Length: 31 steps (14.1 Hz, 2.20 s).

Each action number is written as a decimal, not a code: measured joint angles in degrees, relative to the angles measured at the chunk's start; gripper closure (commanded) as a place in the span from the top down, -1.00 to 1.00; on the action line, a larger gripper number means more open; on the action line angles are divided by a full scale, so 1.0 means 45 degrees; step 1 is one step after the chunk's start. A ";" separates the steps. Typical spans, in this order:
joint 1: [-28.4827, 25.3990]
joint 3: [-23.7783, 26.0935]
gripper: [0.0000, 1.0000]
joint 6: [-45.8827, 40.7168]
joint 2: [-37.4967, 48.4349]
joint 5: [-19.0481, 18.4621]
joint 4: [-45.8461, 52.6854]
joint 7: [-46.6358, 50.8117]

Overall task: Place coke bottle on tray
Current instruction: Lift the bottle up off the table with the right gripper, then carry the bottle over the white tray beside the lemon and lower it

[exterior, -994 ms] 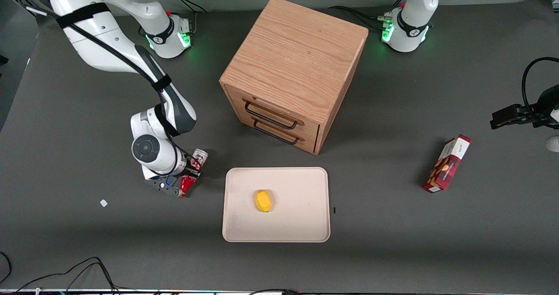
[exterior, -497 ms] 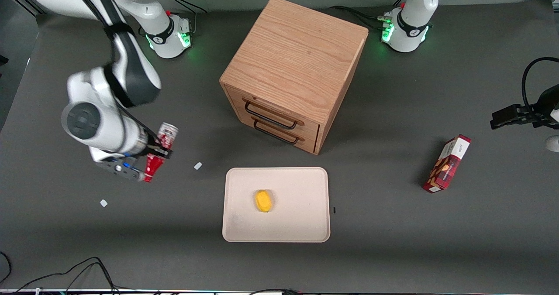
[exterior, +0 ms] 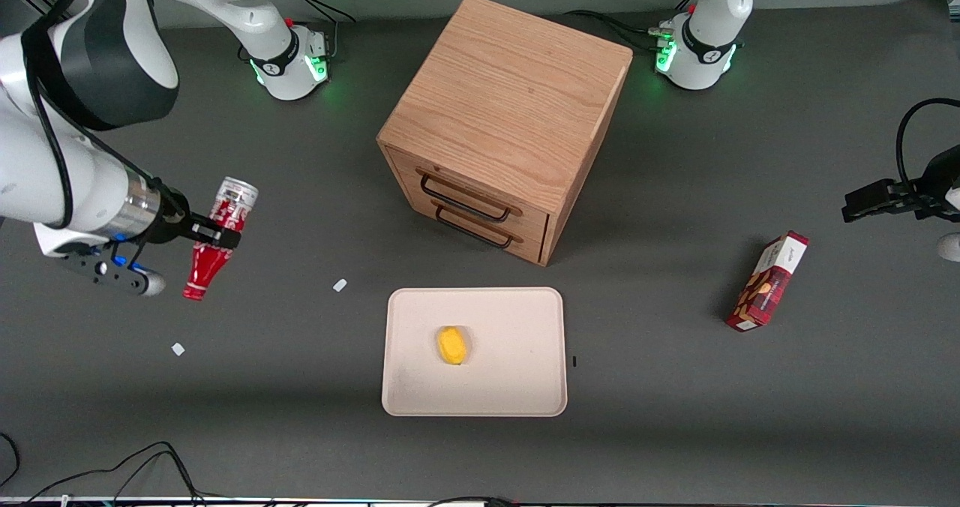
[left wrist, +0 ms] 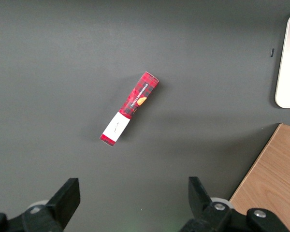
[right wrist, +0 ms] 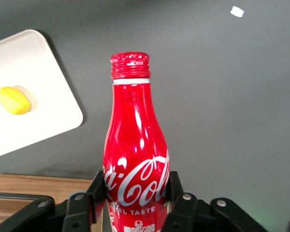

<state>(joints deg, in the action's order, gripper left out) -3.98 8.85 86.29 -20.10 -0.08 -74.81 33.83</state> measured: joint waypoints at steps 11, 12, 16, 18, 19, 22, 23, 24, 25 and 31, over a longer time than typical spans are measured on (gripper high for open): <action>-0.2949 -0.1036 -1.00 0.3875 -0.6893 -0.0005 0.4367 -0.0982; -0.3071 -0.1104 -1.00 0.4517 -0.7228 -0.0006 0.4394 -0.1078; -0.3453 -0.1175 -1.00 0.6113 -0.8407 -0.0006 0.4504 -0.1746; -0.3718 -0.1297 -1.00 0.6717 -0.8735 -0.0007 0.4525 -0.1817; -0.3919 -0.1455 -1.00 0.6900 -0.8834 -0.0006 0.4534 -0.1830; -0.4336 -0.1742 -1.00 0.7313 -0.9079 -0.0006 0.4563 -0.1834; -0.4366 -0.1751 -1.00 0.7335 -0.9140 -0.0007 0.4583 -0.1847; -0.4368 -0.1753 -1.00 0.7342 -0.9205 -0.0014 0.4611 -0.1875; -0.4368 -0.1755 -1.00 0.7361 -0.9265 -0.0024 0.4628 -0.1921; -0.4371 -0.1761 -0.51 0.7368 -0.9397 -0.0026 0.4626 -0.1961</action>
<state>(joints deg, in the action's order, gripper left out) -23.65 0.93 119.44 -62.38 -0.19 -53.99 25.01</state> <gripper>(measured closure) 0.445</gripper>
